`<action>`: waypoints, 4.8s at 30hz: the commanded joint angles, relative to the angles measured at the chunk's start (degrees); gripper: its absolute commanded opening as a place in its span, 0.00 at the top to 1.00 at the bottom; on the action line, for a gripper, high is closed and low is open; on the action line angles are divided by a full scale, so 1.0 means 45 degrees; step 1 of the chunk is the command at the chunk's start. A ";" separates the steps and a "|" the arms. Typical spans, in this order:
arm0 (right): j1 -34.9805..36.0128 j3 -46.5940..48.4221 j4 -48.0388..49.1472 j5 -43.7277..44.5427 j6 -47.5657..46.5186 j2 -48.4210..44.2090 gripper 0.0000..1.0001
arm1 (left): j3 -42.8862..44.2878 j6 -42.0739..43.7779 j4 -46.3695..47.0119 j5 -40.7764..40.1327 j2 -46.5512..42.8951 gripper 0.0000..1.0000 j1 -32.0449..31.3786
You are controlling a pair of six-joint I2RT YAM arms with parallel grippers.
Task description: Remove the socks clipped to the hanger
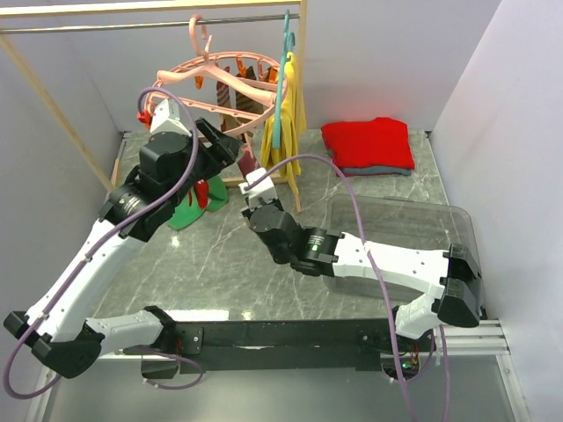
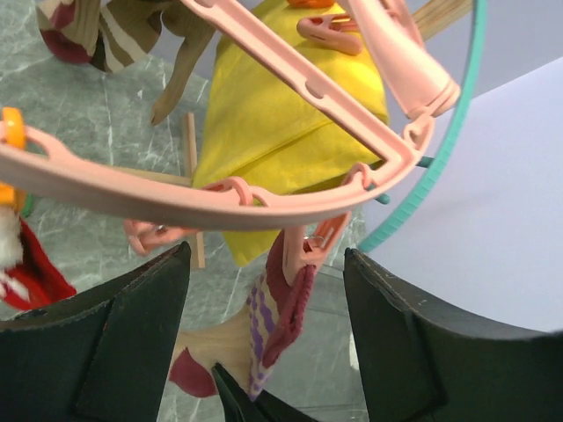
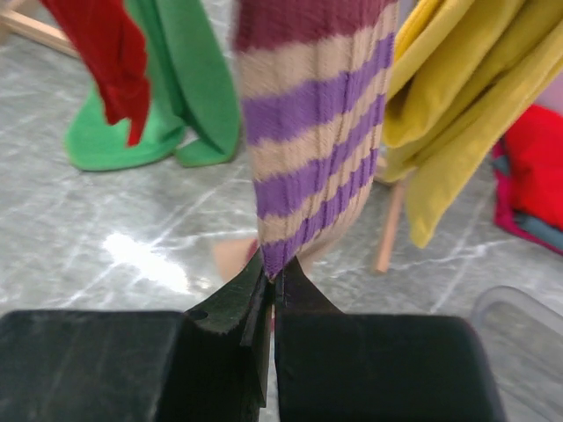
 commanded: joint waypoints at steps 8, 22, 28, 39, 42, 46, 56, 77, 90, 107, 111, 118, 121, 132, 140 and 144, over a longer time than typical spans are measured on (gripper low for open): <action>0.0440 0.0074 0.1010 0.1593 -0.1341 -0.0176 1.00 | 0.0102 0.0129 0.1112 0.0358 0.0821 0.22 -0.0044; 0.0479 -0.0748 0.1265 0.0791 -0.0833 -0.1016 1.00 | -0.0134 0.0676 0.3085 0.0963 0.1641 0.32 -0.0083; 0.0538 -0.0709 0.1265 0.0752 -0.0853 -0.1036 1.00 | 0.0041 0.0754 0.3028 0.0593 0.2071 0.28 -0.0083; 0.0713 -0.0767 0.1265 0.0850 -0.0853 -0.1133 1.00 | 0.0277 0.1281 0.3145 0.0143 0.2248 0.68 -0.0141; 0.0675 -0.0943 0.1265 0.0850 -0.0794 -0.1231 1.00 | 0.0257 0.1360 0.3067 -0.0013 0.2131 0.79 -0.0122; 0.0675 -0.1177 0.1226 0.0869 -0.0443 -0.1290 1.00 | 0.0257 0.1457 0.2911 -0.0130 0.2032 0.94 -0.0141; 0.0674 -0.2368 0.1051 0.0869 0.0396 -0.1973 1.00 | 0.0023 0.1613 0.2793 -0.0306 0.1642 0.99 -0.0161; -0.3502 -0.3911 -0.6232 0.0440 0.5727 -0.8610 1.00 | -0.0212 0.2141 0.2930 0.1412 0.1564 0.99 -0.0161; -0.6395 -0.6488 -0.7681 -0.2722 0.8501 -1.0801 1.00 | -0.0426 0.2161 0.2988 0.1979 0.1446 0.99 -0.0161; -0.5755 -0.4518 -0.6825 -0.4499 0.6007 -0.8752 0.00 | -0.0563 0.2219 0.3126 0.2486 0.1388 0.98 -0.0180; -0.4097 -0.4536 -0.3688 -0.5262 0.4736 -0.7661 0.00 | -0.0679 0.2297 0.3222 0.2682 0.1290 0.75 -0.0161; -0.3213 -0.4556 0.0986 -0.7566 0.3660 -0.4984 0.00 | -0.0758 0.2414 0.2853 0.2683 0.0608 0.45 -0.0180; -0.2979 -0.4401 0.2687 -0.8114 0.3191 -0.4026 0.01 | -0.0778 0.2454 0.2541 0.2760 0.0237 0.37 -0.0180; -0.2900 -0.3541 0.6183 -0.9482 0.2703 -0.1760 0.00 | -0.1148 0.2883 0.1622 0.4244 -0.1911 0.09 -0.0180; -0.2860 -0.3054 0.7944 -0.9463 0.2370 -0.0160 0.00 | -0.1559 0.3351 -0.0056 0.3039 -0.4372 0.09 -0.0161; -0.2899 -0.2643 0.8840 -0.9170 0.2019 0.0720 0.00 | -0.1754 0.3547 -0.0936 0.1727 -0.5464 0.09 -0.0161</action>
